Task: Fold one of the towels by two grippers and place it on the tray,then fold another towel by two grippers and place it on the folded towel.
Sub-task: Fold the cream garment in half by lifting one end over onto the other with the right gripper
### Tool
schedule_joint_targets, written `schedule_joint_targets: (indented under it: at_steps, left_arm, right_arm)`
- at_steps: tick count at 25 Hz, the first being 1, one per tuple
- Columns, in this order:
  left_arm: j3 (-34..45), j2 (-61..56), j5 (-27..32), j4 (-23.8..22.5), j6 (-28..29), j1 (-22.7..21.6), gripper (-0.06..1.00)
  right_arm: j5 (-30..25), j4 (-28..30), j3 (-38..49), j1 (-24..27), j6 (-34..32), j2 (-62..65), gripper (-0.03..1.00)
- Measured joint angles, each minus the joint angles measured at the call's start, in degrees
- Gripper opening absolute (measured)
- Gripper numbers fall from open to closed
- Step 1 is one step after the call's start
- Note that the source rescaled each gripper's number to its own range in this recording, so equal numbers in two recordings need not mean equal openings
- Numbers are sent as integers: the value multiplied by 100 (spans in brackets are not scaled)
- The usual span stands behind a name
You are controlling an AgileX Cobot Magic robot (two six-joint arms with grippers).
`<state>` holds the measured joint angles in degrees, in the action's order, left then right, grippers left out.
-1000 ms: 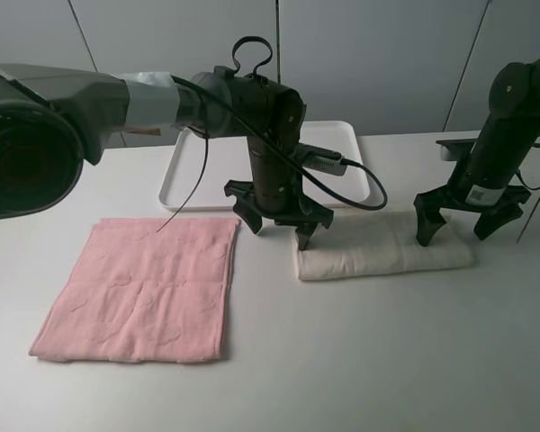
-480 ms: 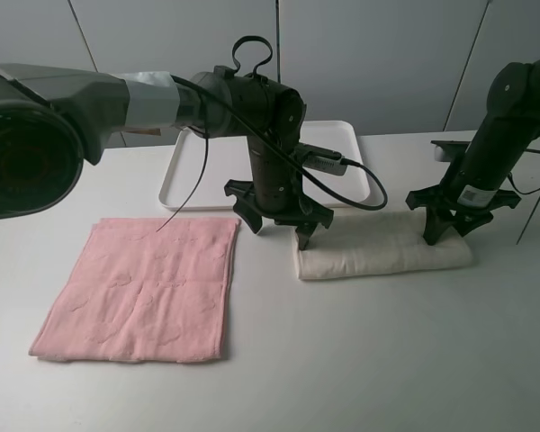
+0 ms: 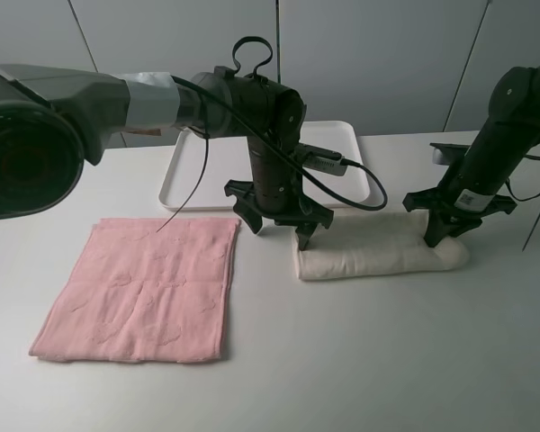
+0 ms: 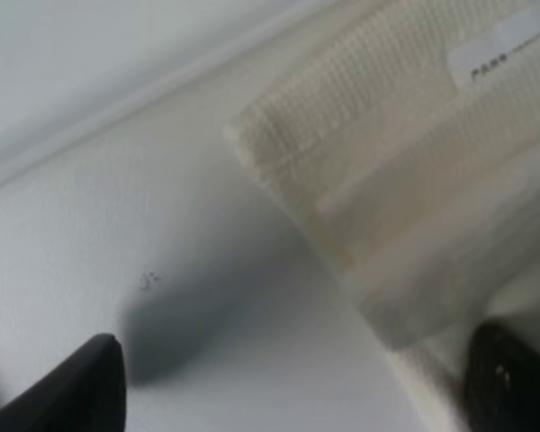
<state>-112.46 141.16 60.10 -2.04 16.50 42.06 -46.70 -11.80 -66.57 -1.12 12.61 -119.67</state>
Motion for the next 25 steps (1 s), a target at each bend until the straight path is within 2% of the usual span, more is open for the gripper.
schedule_joint_targets:
  at_steps: [8,15,20,25]
  left_arm:
    - [0,0,0,0,-5,0,97]
    - [-12,0,11,0,-88,0,97]
    - [-12,0,11,0,-117,0,97]
    - [-12,0,34,0,-122,0,97]
  right_arm:
    - [11,-13,60,0,97,96,6]
    - [-271,-131,139,0,109,421,6]
    - [-351,-699,139,0,131,848,6]
    - [-788,-1750,139,0,404,946,6]
